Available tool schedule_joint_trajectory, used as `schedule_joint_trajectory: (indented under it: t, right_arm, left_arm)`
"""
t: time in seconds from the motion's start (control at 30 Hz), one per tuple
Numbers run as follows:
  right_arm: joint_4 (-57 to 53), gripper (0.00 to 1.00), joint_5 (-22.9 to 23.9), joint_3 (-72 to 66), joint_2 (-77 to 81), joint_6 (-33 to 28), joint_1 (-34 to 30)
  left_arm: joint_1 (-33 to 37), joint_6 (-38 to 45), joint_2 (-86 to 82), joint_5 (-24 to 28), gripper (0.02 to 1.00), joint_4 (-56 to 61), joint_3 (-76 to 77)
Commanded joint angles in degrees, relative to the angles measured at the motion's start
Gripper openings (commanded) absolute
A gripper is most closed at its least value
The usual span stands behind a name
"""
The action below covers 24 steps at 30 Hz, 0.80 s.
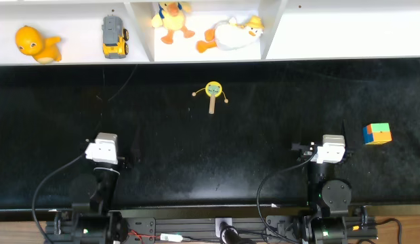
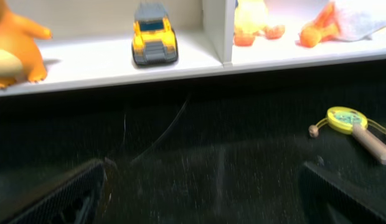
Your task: Store Toys
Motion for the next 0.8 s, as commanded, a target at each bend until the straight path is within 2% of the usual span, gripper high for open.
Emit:
schedule_joint_trajectory:
  t: [0.03,0.27,0.43,0.53,0.8]
  right_arm:
    - [0.3,0.996,0.5,-0.8,-0.4,0.0,-0.1]
    - [0.3,0.993,0.4,-0.8,-0.4,0.0,-0.1]
    - [0.3,0.996,0.4,-0.8,-0.4,0.0,-0.1]
    - [0.3,0.996,0.4,-0.8,-0.4,0.0,-0.1]
    - [0.3,0.993,0.4,-0.8,-0.4,0.0,-0.1]
  left_arm:
    - [-1.1,3.3,-7.7,-2.4,0.996,-2.7,-0.1]
    - [-1.7,2.9,-7.7,-2.2,0.998,-2.6,-0.1]
    - [-5.7,3.0,-7.7,-2.2,0.998,-2.3,-0.2]
    - [-6.4,3.1,-7.7,-6.4,0.998,-3.1,-0.2]
    - [-6.3,3.1,-7.7,-6.5,0.998,-3.1,-0.1]
